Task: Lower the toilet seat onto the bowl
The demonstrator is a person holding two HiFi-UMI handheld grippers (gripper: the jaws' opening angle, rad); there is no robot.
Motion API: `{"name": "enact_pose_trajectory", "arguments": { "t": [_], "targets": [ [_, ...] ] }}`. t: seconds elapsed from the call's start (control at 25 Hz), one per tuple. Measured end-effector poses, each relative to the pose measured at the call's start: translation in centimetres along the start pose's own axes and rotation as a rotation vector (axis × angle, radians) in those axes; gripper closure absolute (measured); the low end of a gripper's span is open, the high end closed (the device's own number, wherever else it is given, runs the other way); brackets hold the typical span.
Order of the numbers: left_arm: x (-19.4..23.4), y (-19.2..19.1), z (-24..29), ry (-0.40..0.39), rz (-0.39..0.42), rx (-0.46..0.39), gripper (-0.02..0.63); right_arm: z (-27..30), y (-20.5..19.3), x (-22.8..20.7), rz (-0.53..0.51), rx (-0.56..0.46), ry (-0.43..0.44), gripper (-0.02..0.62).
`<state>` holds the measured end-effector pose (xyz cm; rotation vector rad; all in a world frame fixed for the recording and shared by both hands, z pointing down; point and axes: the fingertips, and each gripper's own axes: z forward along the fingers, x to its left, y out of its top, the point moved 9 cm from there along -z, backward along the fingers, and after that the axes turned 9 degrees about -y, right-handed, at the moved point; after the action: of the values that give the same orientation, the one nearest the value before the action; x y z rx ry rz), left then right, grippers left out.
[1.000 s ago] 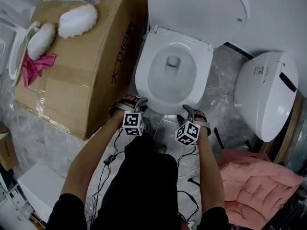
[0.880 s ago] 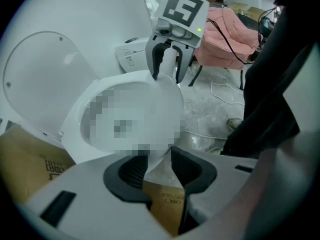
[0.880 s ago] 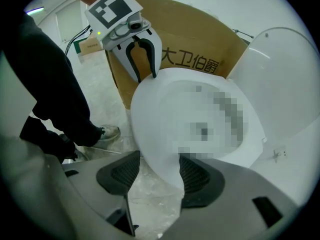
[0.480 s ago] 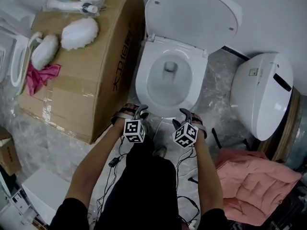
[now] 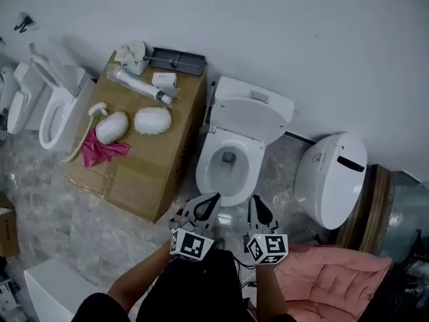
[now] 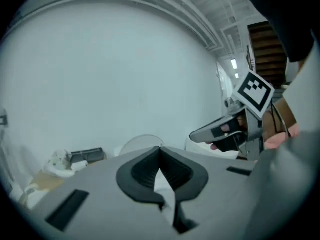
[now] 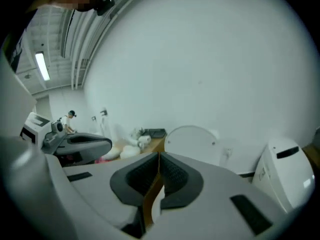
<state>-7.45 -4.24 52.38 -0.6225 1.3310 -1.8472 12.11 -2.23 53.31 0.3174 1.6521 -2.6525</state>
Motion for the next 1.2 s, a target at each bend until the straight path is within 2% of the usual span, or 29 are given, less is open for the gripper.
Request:
{"name": "enact_pose_trajectory", "arguments": {
  "t": [0.12,0.24,0.32,0.44,0.6,0.8,1.2],
  "targets": [
    [1.0,6.5,-3.0,0.055,-0.044,-0.056,0.597,-3.8,6.7,0.7,0.006,-0.121,-0.078,0.566],
    [1.8,12.0,-5.6,0.094,-0.116,-0.116,0.597,-7.0,11.9,1.0,-0.035,-0.214,-0.134,0.568],
    [1.9,14.8,-7.1,0.141,-0.133,-0.144,0.597,-8.9,14.6,1.2,-0.064,-0.269,-0.159,0.568],
    [1.0,17.4,-8.8,0.207,-0.158,-0.153,0.597,-11.4,16.9,1.3,-0.069,-0.321,-0.152,0.568],
    [-0.7,19.3,-9.9,0.244,-0.136,-0.156,0.595,-13.3,17.7,1.3,-0.077,-0.325,-0.126,0.569],
    [-2.7,18.8,-10.2,0.254,-0.143,-0.138,0.597,-14.2,16.0,1.0,-0.064,-0.301,-0.131,0.568],
    [-4.4,18.8,-10.0,0.23,-0.137,-0.146,0.595,-15.2,15.2,0.8,-0.069,-0.302,-0.123,0.569]
  ]
}}
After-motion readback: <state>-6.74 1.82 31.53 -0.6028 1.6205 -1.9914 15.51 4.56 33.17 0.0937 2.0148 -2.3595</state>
